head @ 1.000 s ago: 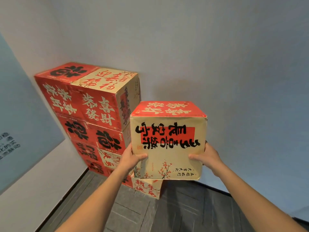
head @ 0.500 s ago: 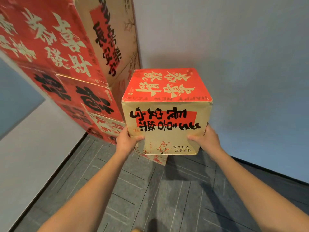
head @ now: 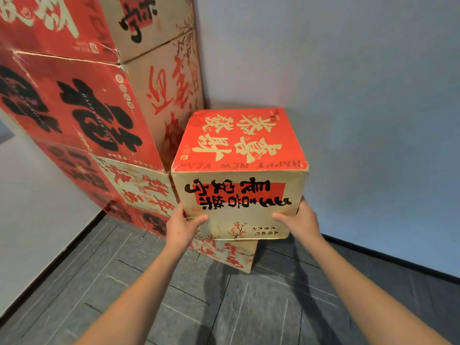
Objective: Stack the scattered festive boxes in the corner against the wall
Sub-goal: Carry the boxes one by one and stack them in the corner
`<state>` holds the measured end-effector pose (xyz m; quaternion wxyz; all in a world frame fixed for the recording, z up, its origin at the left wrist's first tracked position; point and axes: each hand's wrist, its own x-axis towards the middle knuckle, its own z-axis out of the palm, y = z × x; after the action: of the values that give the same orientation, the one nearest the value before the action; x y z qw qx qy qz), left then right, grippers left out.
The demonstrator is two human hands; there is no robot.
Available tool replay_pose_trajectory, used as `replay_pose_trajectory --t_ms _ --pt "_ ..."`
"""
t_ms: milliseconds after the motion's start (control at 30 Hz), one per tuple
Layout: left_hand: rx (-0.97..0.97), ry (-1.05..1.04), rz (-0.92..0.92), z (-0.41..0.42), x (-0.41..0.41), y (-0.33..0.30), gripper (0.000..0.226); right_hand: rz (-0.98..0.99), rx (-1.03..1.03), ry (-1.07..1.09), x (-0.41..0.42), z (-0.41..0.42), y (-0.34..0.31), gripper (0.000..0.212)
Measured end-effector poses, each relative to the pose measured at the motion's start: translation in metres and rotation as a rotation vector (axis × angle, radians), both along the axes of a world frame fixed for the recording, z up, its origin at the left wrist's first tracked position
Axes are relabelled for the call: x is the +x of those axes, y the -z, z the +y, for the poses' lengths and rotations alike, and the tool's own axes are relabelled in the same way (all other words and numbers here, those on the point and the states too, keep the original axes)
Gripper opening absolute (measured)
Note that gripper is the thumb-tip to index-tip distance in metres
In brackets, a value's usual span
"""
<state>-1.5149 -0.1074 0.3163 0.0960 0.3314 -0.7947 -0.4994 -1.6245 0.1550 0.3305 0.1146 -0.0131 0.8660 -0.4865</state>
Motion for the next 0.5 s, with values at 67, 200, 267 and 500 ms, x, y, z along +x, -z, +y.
replay_pose_trajectory --t_ms 67,200,267,500 --pt "-0.031 0.013 0.007 -0.001 -0.001 0.021 0.041 0.008 0.004 0.000 0.001 -0.002 0.027 0.058" --pt "-0.051 0.044 0.020 -0.006 -0.001 0.059 0.042 0.009 0.003 0.002 0.005 -0.006 0.074 0.048" --pt "-0.053 0.053 0.026 -0.009 -0.003 0.075 0.045 0.024 -0.005 0.002 0.004 -0.008 0.093 0.044" --pt "-0.060 0.054 0.049 -0.013 -0.006 0.103 0.050 0.040 -0.007 0.006 0.003 -0.014 0.129 0.042"
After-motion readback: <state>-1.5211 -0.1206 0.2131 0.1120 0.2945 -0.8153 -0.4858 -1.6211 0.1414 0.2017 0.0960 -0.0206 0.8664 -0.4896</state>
